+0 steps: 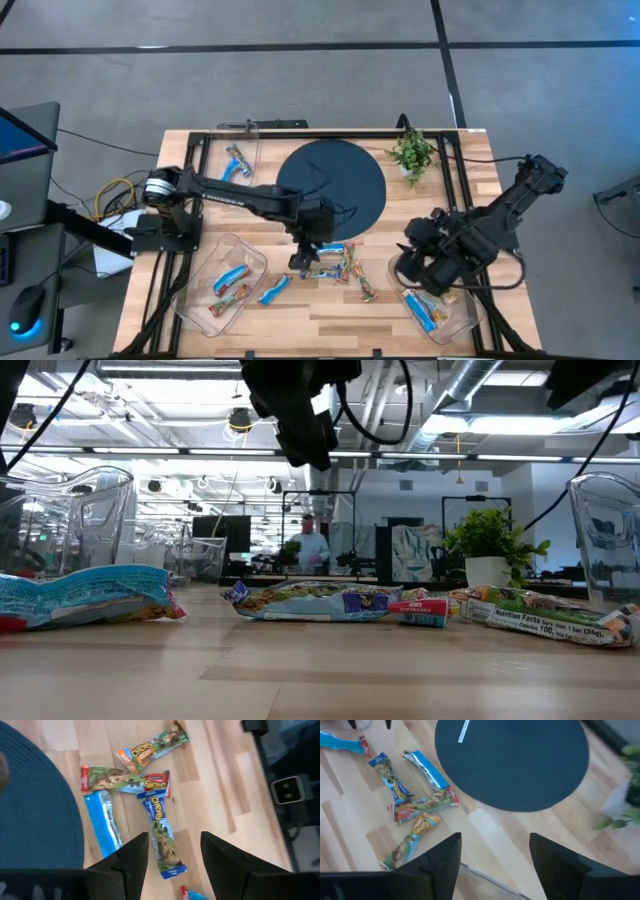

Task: Pick and place Granola Bars by type
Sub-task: Put the blue granola bar into the top transparent bin

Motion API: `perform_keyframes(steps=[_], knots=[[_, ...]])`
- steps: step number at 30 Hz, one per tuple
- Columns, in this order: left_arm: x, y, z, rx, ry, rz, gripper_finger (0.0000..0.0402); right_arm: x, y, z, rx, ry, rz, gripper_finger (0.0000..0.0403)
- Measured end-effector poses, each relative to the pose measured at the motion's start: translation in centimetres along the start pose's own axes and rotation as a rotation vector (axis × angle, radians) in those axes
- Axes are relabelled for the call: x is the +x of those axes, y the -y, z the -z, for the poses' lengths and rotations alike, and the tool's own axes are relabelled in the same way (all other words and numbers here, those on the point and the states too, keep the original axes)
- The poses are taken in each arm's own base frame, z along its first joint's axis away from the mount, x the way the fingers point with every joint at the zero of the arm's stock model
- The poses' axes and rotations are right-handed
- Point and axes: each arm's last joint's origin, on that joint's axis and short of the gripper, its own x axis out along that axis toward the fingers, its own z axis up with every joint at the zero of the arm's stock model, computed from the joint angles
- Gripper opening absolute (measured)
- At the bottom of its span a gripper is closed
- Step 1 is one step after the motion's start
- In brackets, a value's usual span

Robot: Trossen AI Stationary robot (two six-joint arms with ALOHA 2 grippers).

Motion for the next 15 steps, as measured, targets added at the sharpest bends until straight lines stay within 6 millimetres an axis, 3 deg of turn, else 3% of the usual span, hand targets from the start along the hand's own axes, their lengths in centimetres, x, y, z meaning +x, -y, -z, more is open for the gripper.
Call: perform_keyframes(steps=[9,15], knots=[[3.6,4.7,-0.2,0.109,0.017,-0.178,0.0174,-3.5,4.4,0.3,-0.018,0.134,-0.033,0.0224],[7.1,5.2,0.0,0.097,0.035,-0.297,0.0174,-4.7,6.5,0.0,-0.027,0.177,-0.076,0.0224]])
